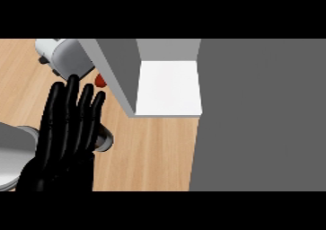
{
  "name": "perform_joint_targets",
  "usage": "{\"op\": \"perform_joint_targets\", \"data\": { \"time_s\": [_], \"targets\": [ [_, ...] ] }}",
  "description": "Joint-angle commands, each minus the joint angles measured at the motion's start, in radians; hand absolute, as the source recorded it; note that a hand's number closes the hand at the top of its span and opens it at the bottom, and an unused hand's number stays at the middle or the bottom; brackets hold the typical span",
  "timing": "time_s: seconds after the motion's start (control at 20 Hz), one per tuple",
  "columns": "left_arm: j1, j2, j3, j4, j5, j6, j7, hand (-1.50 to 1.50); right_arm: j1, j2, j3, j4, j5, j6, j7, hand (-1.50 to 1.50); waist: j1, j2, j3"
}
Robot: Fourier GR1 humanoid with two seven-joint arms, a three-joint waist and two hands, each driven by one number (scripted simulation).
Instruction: Pick up the wine, place it into the cabinet and close the cabinet
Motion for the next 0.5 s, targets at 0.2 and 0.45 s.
{"op": "perform_joint_targets", "data": {
  "time_s": [0.2, 0.45],
  "targets": [
    [0.122, 0.013, 0.066, -0.025, 0.042, -0.008, -0.048, -1.5, -0.061, -0.007, -0.048, -0.091, -0.065, -0.025, 0.116, -1.5, 0.003, 0.0, 0.0],
    [0.165, 0.043, 0.172, 0.004, 0.104, -0.052, -0.136, -1.5, -0.016, 0.008, 0.003, -0.072, 0.002, 0.002, 0.067, -1.5, 0.002, 0.001, 0.0]
  ]
}}
